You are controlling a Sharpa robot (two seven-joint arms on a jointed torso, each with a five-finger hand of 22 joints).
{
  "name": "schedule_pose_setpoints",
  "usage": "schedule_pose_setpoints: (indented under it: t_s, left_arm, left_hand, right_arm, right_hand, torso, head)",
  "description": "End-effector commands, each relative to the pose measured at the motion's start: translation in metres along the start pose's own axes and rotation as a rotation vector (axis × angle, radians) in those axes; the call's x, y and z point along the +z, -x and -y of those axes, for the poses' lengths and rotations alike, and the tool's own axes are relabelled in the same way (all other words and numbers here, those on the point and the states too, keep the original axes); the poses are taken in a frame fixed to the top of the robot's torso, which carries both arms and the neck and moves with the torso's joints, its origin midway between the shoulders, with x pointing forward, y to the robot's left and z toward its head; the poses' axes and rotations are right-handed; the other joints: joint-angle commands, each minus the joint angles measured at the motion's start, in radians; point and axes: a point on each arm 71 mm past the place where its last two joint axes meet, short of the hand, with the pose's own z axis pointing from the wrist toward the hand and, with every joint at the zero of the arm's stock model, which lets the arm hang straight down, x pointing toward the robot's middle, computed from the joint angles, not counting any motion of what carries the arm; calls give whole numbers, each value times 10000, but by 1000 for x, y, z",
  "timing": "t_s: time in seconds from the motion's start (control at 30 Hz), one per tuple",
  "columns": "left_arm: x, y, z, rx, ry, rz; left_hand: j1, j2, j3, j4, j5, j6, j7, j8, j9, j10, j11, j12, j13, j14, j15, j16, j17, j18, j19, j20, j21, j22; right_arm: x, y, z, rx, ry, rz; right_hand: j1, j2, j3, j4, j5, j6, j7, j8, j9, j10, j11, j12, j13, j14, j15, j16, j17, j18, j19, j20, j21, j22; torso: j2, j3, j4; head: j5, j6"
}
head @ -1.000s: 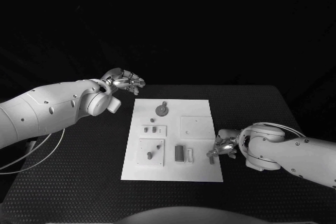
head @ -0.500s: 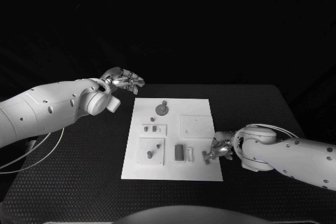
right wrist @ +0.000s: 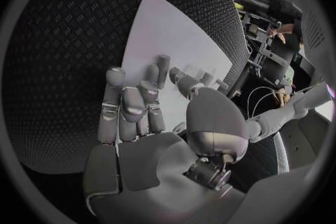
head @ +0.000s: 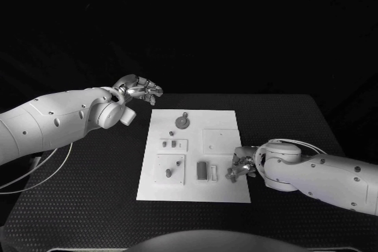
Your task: Assemble the parts on the task board
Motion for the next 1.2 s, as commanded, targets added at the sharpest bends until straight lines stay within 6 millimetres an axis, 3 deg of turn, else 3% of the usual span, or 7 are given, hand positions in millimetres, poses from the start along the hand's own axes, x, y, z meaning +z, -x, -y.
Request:
schedule_pose_setpoints:
  t_s: [0.03, 0.4, 0.57, 0.7, 0.83, 0.93, 1.2]
  left_arm:
    - [0, -2, 2, -66, -130, -151]
    - [0, -1, 2, -64, -120, -125]
    - [0, -1, 2, -65, -119, -122]
    - [-1, -1, 2, -64, -121, -109]
    - [-1, 0, 2, -64, -119, -108]
    - [-1, -1, 2, -64, -123, -113]
    - [0, -1, 2, -62, -120, -112]
  left_hand:
    - [-68, -43, -15, 40, 40, -68, 0, 57, -12, -32, 19, 38, 0, 70, -11, -34, 10, 108, 31, -46, -41, 13]
    - [-67, -40, -16, 42, 40, -70, 0, 59, -15, -34, 20, 38, 0, 70, -10, -38, 15, 108, 32, -46, -45, 16]
    - [-70, -37, -17, 45, 41, -70, 0, 60, -16, -34, 20, 38, 0, 70, -10, -40, 17, 108, 33, -46, -46, 18]
    - [-73, -36, -18, 48, 41, -71, 1, 61, -17, -35, 21, 37, -1, 71, -10, -41, 18, 107, 33, -45, -48, 19]
    - [-74, -36, -19, 50, 41, -72, 1, 62, -19, -35, 21, 37, -1, 71, -10, -42, 20, 107, 33, -45, -50, 20]
    - [-75, -36, -20, 51, 41, -72, 1, 62, -20, -35, 21, 38, -1, 72, -10, -43, 22, 107, 33, -45, -51, 21]
    - [-74, -36, -21, 52, 41, -73, 1, 65, -22, -35, 20, 38, -1, 73, -10, -45, 25, 107, 34, -46, -53, 23]
  right_arm:
    - [3, -19, -2, -727, -131, -459]
    - [2, -22, -4, -1466, -274, -555]
    - [2, -23, -6, -1884, -287, -684]
    - [2, -25, -5, -1842, -273, -771]
    - [2, -27, -4, -1396, -190, -928]
    - [2, -27, -2, -908, -155, -1035]
    - [3, -26, 7, 1070, -192, -1064]
  right_hand:
    - [-1, 157, -71, -251, 47, -93, 34, -184, 18, 3, -15, -57, -12, -17, -39, 22, 10, 132, -79, -11, 1, 198]
    - [-31, 281, -120, -609, 46, -96, 46, -257, 37, -6, -2, -92, -27, -27, -28, 2, -3, 132, -98, 11, -14, 186]
    - [-62, 330, -85, -898, 47, -435, 160, -594, -153, -66, 101, -153, -51, -55, 50, -37, -23, 132, -162, 36, -49, 185]
    - [-1, 740, -32, -1510, 44, -747, 370, -1057, -566, -97, 301, -144, -40, -93, 248, -43, -19, 132, -240, 92, -47, 203]
    - [234, 1411, 145, -2029, 49, -826, 443, -1260, -804, -88, 375, -125, -39, -87, 322, -29, -13, 125, -253, 95, -22, 208]
    - [379, 1690, 233, -2106, 50, -778, 444, -1286, -870, -69, 377, -105, -36, -76, 327, -16, -8, 132, -255, 91, -3, 214]
    - [562, 1869, 221, -2119, 50, -541, 394, -1262, -980, -20, 332, -55, -26, -40, 295, 26, 7, 132, -252, 89, 73, 224]
  torso:
    - [3, -4, 6]
    - [-12, -19, -4]
    - [-8, -14, -2]
    - [-6, -12, -2]
    - [-10, -7, -4]
    - [-5, -5, -7]
    - [-4, 5, -9]
  head:
    - [-8, -20]
    - [-21, -34]
    - [-28, -41]
    - [-36, -44]
    - [-32, -48]
    - [-31, -41]
    - [-19, -37]
